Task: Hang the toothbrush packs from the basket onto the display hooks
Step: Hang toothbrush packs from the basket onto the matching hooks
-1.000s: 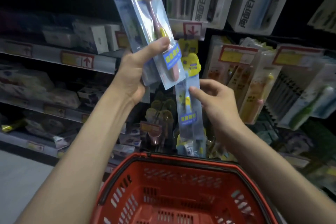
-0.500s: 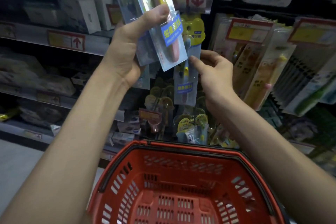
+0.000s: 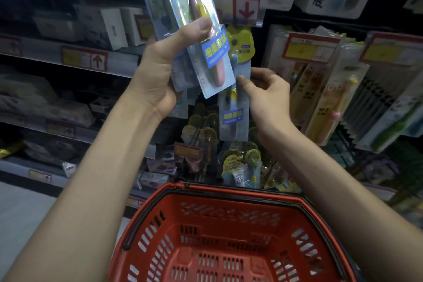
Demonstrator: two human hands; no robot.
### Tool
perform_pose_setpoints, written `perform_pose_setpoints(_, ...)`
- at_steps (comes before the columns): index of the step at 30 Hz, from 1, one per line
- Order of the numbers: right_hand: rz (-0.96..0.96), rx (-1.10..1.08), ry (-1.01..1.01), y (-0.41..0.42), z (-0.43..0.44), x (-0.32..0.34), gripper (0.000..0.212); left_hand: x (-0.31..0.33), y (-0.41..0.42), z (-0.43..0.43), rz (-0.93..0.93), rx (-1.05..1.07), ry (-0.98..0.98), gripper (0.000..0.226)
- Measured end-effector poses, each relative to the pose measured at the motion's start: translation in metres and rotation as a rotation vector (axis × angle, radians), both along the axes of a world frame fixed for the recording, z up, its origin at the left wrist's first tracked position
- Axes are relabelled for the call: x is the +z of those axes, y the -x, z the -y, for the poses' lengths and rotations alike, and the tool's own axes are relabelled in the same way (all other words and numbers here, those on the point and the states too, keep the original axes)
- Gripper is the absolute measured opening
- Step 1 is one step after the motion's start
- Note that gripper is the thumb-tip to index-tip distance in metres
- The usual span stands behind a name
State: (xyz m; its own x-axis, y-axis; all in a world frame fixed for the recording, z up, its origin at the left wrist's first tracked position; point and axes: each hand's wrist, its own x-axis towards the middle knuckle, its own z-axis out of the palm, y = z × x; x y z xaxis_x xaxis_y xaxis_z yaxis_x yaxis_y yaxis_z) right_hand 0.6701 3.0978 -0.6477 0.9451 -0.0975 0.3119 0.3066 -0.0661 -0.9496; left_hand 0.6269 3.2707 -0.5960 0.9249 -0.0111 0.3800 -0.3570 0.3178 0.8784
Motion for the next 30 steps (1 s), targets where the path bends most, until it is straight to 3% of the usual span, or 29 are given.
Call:
perform_pose_setpoints(7,-0.054,-0.044,-0.004,-0.021,-0.007,-0.002,0.014,-0.001,0.001,0.002,0.000,0.007,0.022,0.011)
perform_pose_setpoints(21,-0.260,-0.134,-0.045,-0.068,-0.037,-0.001,0.021,-0.001,-0.001,0.008,-0.008,0.011,0.018,0.043)
perform_pose_setpoints(26,-0.198,-0.073,0.008,-0.054,-0.035,-0.010,0.037,-0.002,0.001,0.010,-0.002,0.030,0.076,0.038)
perform_pose_setpoints(30,-0.160,-0.033,0.098,-0.033,-0.030,-0.019,0.068,-0.002,0.005,0.011,-0.010,0.063,0.095,0.035)
